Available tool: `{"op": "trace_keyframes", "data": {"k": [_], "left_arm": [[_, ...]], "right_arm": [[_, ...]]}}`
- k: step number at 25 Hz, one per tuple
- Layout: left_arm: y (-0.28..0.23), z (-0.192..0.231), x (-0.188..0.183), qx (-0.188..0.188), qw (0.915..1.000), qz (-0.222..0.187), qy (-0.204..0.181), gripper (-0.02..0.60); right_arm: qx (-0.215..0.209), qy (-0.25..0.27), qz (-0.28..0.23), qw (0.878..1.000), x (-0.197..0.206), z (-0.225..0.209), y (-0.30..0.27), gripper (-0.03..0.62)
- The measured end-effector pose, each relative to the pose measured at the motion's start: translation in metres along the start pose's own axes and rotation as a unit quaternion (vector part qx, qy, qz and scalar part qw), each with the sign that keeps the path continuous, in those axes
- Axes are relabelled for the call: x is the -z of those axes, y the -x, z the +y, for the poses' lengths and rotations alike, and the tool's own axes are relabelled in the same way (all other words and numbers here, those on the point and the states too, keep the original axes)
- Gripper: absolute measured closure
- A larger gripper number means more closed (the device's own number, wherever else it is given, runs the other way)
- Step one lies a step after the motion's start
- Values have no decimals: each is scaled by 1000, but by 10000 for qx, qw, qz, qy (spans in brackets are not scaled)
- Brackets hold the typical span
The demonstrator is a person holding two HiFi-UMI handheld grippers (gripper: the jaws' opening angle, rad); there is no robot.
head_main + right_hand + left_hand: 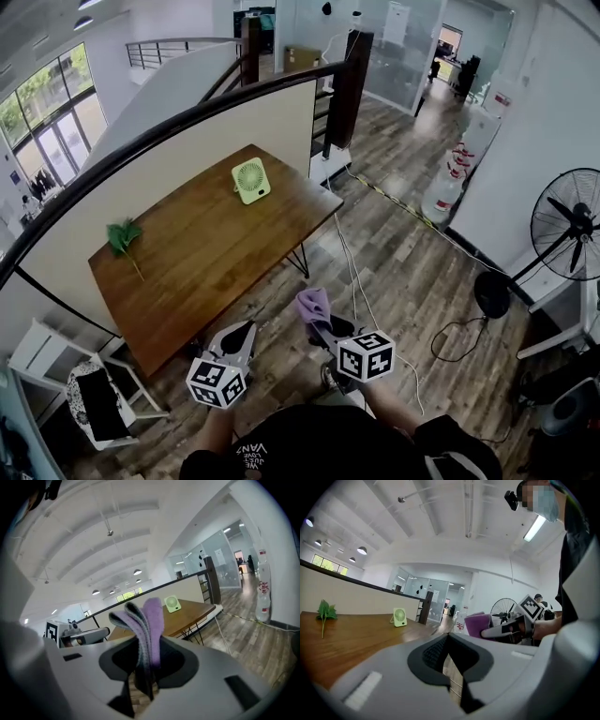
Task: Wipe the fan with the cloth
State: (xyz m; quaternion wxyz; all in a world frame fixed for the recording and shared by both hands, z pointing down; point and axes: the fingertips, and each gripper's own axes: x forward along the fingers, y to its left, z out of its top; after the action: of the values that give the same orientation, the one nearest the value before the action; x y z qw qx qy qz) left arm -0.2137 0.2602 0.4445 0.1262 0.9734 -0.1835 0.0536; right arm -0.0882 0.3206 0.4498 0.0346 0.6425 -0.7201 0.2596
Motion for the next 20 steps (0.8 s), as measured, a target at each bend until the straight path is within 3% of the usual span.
{"op": "trace_keyframes", "data": {"k": [10,20], "left_arm": [[-74,-7,-7,-570,9980,-23,269,571],[-120,-24,-5,-1409,9892,-130,380,571]], "right_arm": [[-599,46,403,9974,-25,-71,-21,487],[-1312,280,807,9877,-38,-135,-32,487]]}}
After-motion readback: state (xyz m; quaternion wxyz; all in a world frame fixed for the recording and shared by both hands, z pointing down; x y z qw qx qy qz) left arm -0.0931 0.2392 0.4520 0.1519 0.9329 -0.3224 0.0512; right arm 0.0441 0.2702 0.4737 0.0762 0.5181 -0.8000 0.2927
